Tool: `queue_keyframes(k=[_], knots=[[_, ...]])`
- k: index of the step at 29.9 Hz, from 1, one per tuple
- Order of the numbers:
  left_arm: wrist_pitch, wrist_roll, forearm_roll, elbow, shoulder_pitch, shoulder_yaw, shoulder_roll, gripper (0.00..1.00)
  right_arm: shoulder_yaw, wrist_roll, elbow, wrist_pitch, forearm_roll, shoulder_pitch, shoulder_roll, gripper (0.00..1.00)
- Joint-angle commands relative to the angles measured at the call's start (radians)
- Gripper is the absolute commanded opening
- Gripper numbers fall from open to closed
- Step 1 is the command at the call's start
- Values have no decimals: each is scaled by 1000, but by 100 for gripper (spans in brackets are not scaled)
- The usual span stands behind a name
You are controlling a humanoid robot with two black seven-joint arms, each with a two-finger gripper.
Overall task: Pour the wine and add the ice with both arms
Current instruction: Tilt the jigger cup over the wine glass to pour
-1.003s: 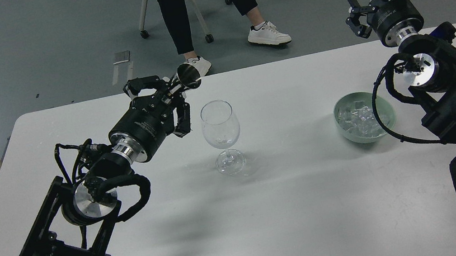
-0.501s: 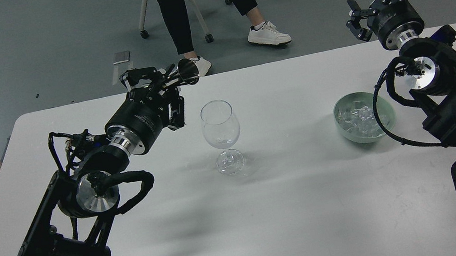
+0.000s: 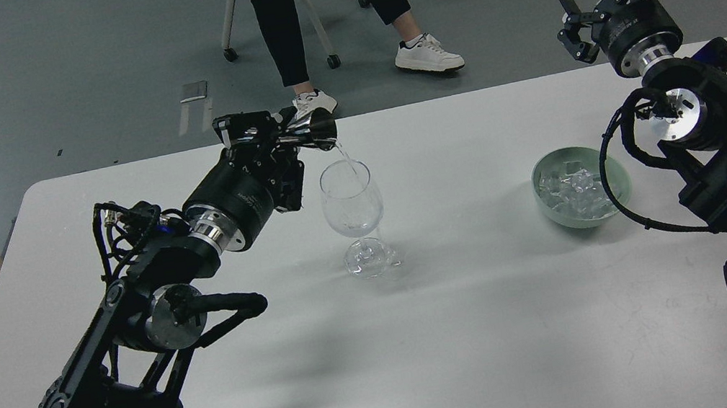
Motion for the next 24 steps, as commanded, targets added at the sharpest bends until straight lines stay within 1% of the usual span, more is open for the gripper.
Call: queue_keyframes(k=[1,10,18,24], knots=[[0,0,0,9,-1,-1,5,17,0,0,0,0,2,-1,0,100],[-2,-3,5,20,-4,-1,14,18,0,0,0,0,2,-1,-1,100],[-84,0,91,20,-9,1,26,17,0,0,0,0,2,-2,-8,100],[-103,0,112,20,-9,1,34,18,2,0,1,0,2,-7,-9,100]])
